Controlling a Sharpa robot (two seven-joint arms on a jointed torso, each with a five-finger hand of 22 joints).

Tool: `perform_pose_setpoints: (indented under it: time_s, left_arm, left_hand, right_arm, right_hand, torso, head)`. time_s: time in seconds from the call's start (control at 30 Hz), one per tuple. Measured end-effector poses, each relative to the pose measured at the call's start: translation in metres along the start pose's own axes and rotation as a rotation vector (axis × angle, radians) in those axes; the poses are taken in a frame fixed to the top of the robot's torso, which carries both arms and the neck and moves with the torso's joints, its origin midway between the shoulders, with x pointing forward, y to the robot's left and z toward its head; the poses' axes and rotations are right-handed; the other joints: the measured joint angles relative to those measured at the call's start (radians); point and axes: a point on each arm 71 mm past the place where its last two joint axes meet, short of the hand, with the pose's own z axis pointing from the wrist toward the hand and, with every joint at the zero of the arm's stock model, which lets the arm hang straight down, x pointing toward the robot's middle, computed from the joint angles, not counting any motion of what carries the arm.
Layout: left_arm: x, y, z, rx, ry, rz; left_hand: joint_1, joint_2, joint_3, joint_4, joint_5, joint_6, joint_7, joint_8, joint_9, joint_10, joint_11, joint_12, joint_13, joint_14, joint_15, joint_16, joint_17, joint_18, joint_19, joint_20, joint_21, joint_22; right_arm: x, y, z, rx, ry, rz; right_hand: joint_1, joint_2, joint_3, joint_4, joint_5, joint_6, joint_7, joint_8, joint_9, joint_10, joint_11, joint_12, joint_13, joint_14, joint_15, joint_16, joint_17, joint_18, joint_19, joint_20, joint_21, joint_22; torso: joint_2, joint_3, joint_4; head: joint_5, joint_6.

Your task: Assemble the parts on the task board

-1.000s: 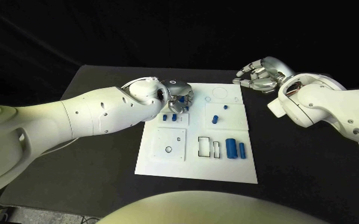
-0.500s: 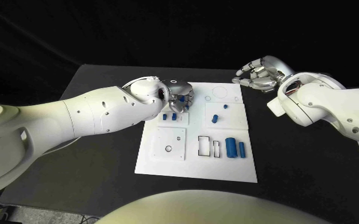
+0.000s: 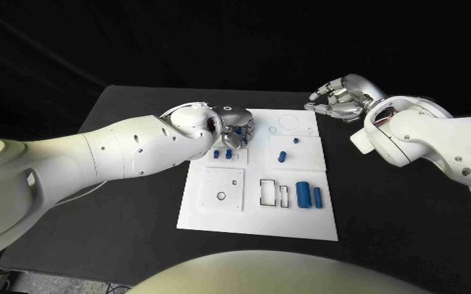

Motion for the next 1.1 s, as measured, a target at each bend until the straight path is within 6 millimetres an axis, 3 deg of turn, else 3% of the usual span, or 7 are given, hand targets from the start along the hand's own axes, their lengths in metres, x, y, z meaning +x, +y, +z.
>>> perform_pose_setpoints:
  time_s: [0.23, 0.4, 0.7, 1.1]
  left_arm:
    - [-0.002, 0.004, -0.008, -0.003, -0.032, -0.021]
    - [-0.009, 0.007, -0.015, -0.006, -0.059, -0.052]
    - [-0.020, 0.018, -0.033, -0.025, -0.088, -0.117]
    - [-0.020, 0.040, -0.053, -0.083, -0.072, -0.158]
  left_hand:
    - [0.000, 0.000, 0.000, -0.002, 0.000, 0.007, 0.000, 0.000, 0.000, 0.007, 0.000, -0.008, -0.001, 0.000, 0.000, 0.000, 0.002, 0.000, 0.000, 0.000, 0.016, 0.000]
    - [0.000, 0.000, 0.003, -0.010, 0.027, 0.007, 0.000, -0.012, 0.000, 0.018, 0.000, -0.028, -0.001, 0.000, 0.000, 0.000, -0.003, 0.000, 0.000, 0.000, 0.025, 0.000]
    - [-0.006, -0.006, 0.003, -0.010, 0.027, 0.009, 0.002, -0.014, 0.000, 0.025, 0.000, -0.032, -0.001, 0.007, 0.000, 0.004, -0.003, 0.000, 0.000, 0.000, 0.033, 0.000]
    - [-0.012, -0.012, -0.001, -0.013, 0.021, 0.011, 0.003, -0.020, 0.000, 0.032, 0.000, -0.044, -0.001, 0.007, 0.000, 0.004, -0.010, 0.000, 0.000, 0.000, 0.032, 0.000]
  right_arm:
    - [0.000, 0.000, 0.000, 0.000, -0.001, 0.000]
    - [0.000, 0.000, 0.000, 0.000, -0.001, 0.000]
    - [0.000, -0.001, 0.000, 0.001, -0.002, -0.001]
    - [-0.002, -0.002, -0.001, 0.004, -0.004, -0.001]
  right_hand:
    - [0.000, 0.000, 0.000, 0.000, 0.000, 0.000, 0.000, 0.000, 0.000, 0.000, 0.000, 0.000, 0.000, 0.000, 0.000, 0.000, 0.000, 0.000, 0.000, 0.000, 0.000, 0.000]
    - [0.000, 0.000, 0.000, 0.000, 0.000, 0.000, 0.000, 0.000, 0.000, 0.000, 0.000, 0.000, 0.000, 0.000, 0.000, 0.000, 0.000, 0.000, 0.000, 0.000, 0.000, 0.000]
    - [0.000, 0.000, 0.000, 0.000, 0.000, 0.000, 0.000, 0.000, 0.001, 0.000, 0.000, 0.000, 0.000, 0.000, 0.000, 0.000, 0.000, 0.000, 0.000, 0.000, 0.000, 0.000]
    - [0.000, 0.000, 0.000, 0.000, 0.000, 0.000, 0.000, 0.000, 0.001, 0.000, 0.000, 0.000, 0.000, 0.000, 0.000, 0.000, 0.001, 0.000, 0.000, 0.000, 0.000, 0.000]
  torso:
    - [0.000, 0.0000, -0.0003]
    - [-0.002, 0.0004, 0.0012]
    - [-0.003, 0.0002, 0.0023]
    - [-0.001, -0.0006, 0.0028]
  head:
    - [0.001, 0.003]
    - [0.001, 0.005]
    - [0.003, 0.008]
    - [0.002, 0.012]
